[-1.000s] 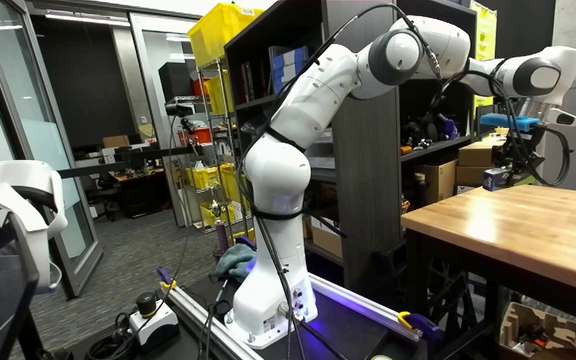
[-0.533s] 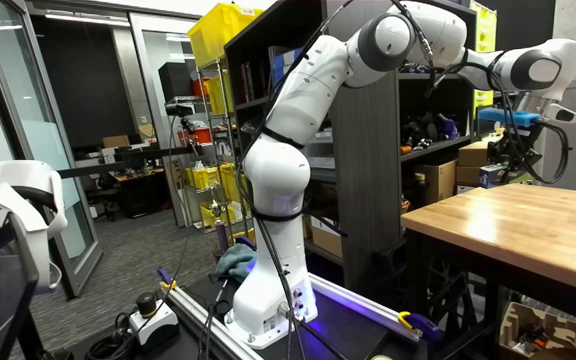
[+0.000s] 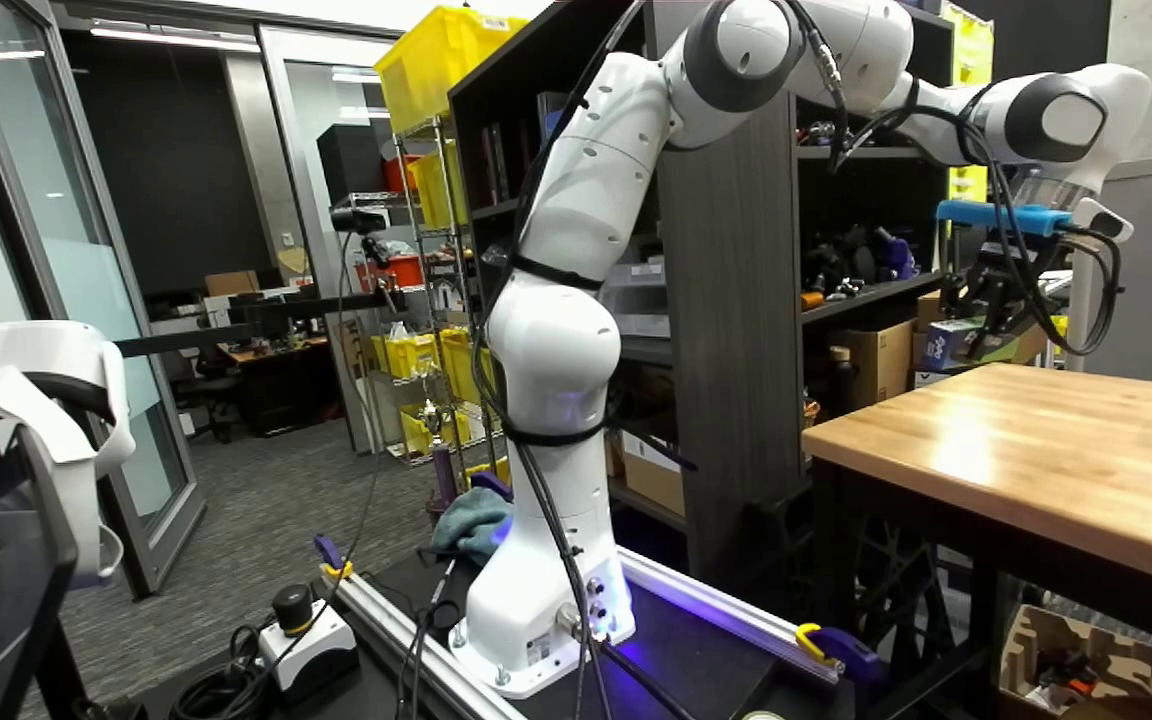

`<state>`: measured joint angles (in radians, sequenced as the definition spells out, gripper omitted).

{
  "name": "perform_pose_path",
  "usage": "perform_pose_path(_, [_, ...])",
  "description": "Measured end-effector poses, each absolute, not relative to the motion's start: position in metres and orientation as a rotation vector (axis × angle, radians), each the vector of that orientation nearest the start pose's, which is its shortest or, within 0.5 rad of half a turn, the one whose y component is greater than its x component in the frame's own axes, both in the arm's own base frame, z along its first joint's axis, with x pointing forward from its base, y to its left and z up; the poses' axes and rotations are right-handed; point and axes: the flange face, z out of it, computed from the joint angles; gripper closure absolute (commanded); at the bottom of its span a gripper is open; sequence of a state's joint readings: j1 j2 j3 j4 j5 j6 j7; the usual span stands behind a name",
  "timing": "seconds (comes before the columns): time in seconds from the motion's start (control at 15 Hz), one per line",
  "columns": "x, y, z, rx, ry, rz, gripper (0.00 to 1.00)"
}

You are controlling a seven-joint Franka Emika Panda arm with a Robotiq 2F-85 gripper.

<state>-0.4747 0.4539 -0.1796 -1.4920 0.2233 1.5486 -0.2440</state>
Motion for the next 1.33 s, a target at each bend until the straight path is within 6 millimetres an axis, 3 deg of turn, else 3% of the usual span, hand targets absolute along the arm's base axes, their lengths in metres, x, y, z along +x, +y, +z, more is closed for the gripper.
perform_pose_path(0.27, [0.523,-0.349,0.389,-2.761,0.575,0.563,0.87])
perform_pose_path(0.6, [0.522,-0.335,0.388,-2.832,0.529,0.632,0.87])
perform_pose_path(0.87, [0.516,-0.329,0.398,-2.870,0.486,0.585,0.87])
perform_pose_path(1.33, [0.484,-0.339,0.426,-2.838,0.473,0.451,0.87])
